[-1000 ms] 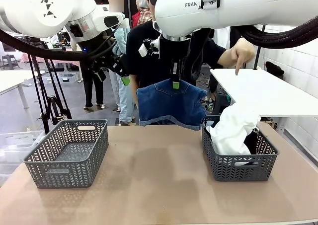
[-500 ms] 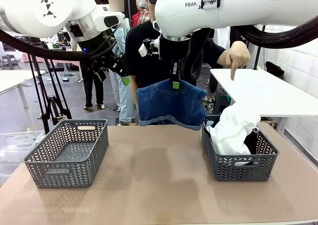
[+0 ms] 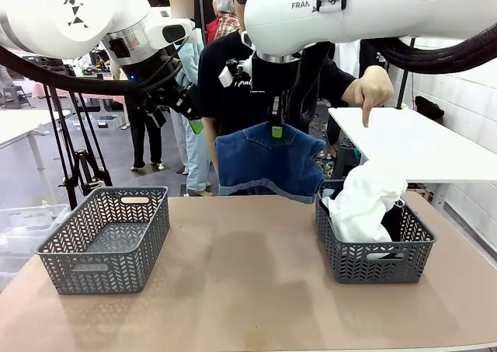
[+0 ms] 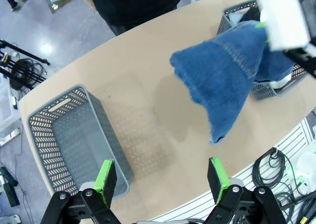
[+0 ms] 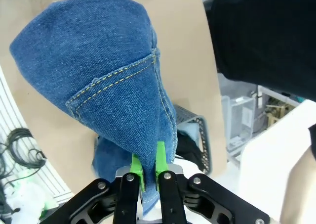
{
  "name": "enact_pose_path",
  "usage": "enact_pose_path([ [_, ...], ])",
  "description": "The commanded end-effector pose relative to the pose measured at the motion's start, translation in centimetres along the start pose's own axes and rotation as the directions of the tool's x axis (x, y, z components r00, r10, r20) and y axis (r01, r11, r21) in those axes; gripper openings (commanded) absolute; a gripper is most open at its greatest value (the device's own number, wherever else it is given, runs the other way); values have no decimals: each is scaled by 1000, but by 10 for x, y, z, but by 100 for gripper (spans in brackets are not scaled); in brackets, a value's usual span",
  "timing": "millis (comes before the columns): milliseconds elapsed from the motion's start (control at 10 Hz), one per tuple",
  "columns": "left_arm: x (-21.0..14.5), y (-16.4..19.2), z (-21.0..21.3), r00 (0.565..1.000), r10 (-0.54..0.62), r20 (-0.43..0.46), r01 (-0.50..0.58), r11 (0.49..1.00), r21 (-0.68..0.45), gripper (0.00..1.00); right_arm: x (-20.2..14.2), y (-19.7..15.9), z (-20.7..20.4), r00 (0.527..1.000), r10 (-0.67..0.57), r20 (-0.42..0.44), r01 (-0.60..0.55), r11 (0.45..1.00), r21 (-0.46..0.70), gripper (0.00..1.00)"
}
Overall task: Sort the tops and bottoms.
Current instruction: Sort the clothes according to human instructions.
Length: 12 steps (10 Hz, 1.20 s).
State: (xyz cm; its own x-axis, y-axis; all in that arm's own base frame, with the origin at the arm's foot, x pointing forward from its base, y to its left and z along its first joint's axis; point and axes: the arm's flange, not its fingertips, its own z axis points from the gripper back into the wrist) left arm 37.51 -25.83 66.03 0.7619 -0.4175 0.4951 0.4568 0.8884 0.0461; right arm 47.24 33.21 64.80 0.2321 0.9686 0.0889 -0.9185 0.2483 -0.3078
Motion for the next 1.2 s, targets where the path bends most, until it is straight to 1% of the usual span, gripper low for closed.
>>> enact_pose_path([
  [0, 0, 2, 0, 1000, 3, 4, -3, 1000, 1, 96, -46, -1, 37, 986, -149, 68, 154, 986, -67, 0],
  [200, 0, 2, 0, 1000, 3, 4, -3, 1000, 1, 96, -81, -7, 55, 963, -255, 86, 264, 959, -107, 0],
  [300, 0, 2, 0, 1000, 3, 4, -3, 1000, 1, 96, -100, -13, 53, 945, -315, 84, 323, 941, -103, 0],
  [500, 0, 2, 0, 1000, 3, 4, -3, 1000, 1, 96, -136, -22, 29, 893, -447, 51, 450, 889, -87, 0],
  [600, 0, 2, 0, 1000, 3, 4, -3, 1000, 1, 96, -155, -23, 15, 864, -504, 21, 503, 859, -94, 0],
  [700, 0, 2, 0, 1000, 3, 4, -3, 1000, 1, 96, -172, -22, 6, 840, -543, 16, 542, 836, -87, 0],
  [900, 0, 2, 0, 1000, 3, 4, -3, 1000, 1, 96, -193, -25, -9, 803, -595, -11, 592, 800, -100, 0],
  [1000, 0, 2, 0, 1000, 3, 4, -3, 1000, 1, 96, -195, -31, -7, 780, -626, -15, 621, 775, -116, 0],
  [1100, 0, 2, 0, 1000, 3, 4, -3, 1000, 1, 96, -189, -33, -12, 827, -561, -38, 557, 827, -69, 0],
])
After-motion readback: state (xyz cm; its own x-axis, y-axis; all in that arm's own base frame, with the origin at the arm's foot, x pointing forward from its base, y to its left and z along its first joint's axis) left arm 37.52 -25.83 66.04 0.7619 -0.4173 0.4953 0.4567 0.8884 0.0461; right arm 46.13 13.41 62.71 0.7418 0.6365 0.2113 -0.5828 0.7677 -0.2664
